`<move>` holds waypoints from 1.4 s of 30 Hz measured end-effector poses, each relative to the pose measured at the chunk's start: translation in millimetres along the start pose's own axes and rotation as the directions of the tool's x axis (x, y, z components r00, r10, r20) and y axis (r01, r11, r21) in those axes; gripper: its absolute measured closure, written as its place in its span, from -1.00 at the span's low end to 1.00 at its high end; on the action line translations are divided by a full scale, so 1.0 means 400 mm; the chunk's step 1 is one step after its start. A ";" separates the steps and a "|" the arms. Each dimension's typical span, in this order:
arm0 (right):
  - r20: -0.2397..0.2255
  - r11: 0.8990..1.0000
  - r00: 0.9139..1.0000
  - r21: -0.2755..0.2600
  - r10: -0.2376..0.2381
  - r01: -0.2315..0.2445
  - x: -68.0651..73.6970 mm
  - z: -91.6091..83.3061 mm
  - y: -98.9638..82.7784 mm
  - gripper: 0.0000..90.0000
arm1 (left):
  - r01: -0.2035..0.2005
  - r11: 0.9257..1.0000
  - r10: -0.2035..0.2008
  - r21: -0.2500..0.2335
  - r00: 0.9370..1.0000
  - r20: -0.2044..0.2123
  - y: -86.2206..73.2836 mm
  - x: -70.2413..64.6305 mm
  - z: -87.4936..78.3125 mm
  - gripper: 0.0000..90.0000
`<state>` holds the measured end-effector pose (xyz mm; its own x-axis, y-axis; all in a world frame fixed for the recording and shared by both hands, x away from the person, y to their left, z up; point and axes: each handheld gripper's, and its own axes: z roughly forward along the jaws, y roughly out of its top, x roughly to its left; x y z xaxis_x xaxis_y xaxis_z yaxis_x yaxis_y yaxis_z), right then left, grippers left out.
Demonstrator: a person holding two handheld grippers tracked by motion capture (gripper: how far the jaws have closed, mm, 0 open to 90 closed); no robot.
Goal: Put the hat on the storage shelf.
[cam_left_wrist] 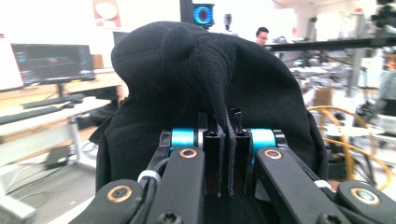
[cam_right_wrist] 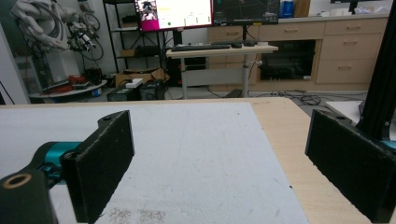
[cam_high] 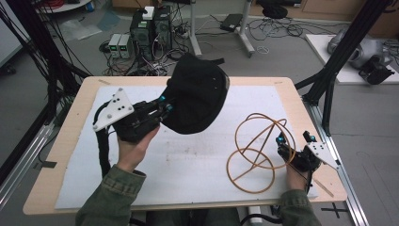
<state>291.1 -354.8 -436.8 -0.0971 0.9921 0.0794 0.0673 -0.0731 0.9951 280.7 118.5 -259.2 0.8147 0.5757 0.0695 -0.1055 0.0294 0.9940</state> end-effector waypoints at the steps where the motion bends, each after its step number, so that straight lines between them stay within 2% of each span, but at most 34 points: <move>1: 0.000 1.000 1.000 0.001 -0.002 0.002 -0.001 -0.001 0.000 -0.84 | -0.010 1.000 0.010 0.004 1.000 0.017 0.001 -0.009 0.010 0.94; 9: 0.001 1.000 1.000 -0.004 0.010 -0.010 -0.003 -0.001 0.002 -0.84 | -0.002 1.000 0.003 -0.004 0.996 0.093 0.003 -0.040 0.066 0.94; 13: -0.005 1.000 1.000 -0.009 0.015 -0.015 -0.002 -0.003 0.004 -0.84 | 0.024 1.000 -0.022 -0.013 0.990 0.136 0.003 -0.050 0.095 0.94; 17: -0.004 1.000 1.000 -0.006 0.014 -0.014 -0.002 -0.001 0.003 -0.84 | 0.028 1.000 -0.026 -0.008 0.983 0.180 0.003 -0.063 0.130 0.94; 23: -0.017 1.000 1.000 -0.006 0.012 -0.012 0.000 -0.003 0.007 -0.84 | 0.040 0.999 -0.040 0.001 0.975 0.219 0.009 -0.080 0.177 0.94; 27: -0.020 1.000 1.000 -0.005 0.008 -0.008 0.000 -0.003 0.008 -0.84 | 0.053 0.999 -0.052 0.001 0.965 0.257 0.014 -0.094 0.204 0.94; 31: -0.029 1.000 1.000 -0.006 0.003 -0.003 -0.002 -0.001 0.008 -0.84 | 0.056 0.998 -0.055 0.005 0.960 0.275 0.015 -0.114 0.234 0.94; 35: -0.037 1.000 0.999 -0.004 0.002 -0.002 -0.003 0.000 0.007 -0.84 | 0.067 0.998 -0.067 0.014 0.947 0.313 0.012 -0.129 0.263 0.94; 42: -0.036 1.000 0.999 -0.002 0.000 0.000 -0.007 -0.001 0.007 -0.84 | 0.059 0.997 -0.075 0.053 0.926 0.369 0.005 -0.155 0.304 0.94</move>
<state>291.3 -358.0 -434.2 -0.1332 0.9877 0.0818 0.0649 -0.0736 0.9952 299.2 -16.6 -251.2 0.9731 0.2295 0.0214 -0.0267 0.0200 0.9994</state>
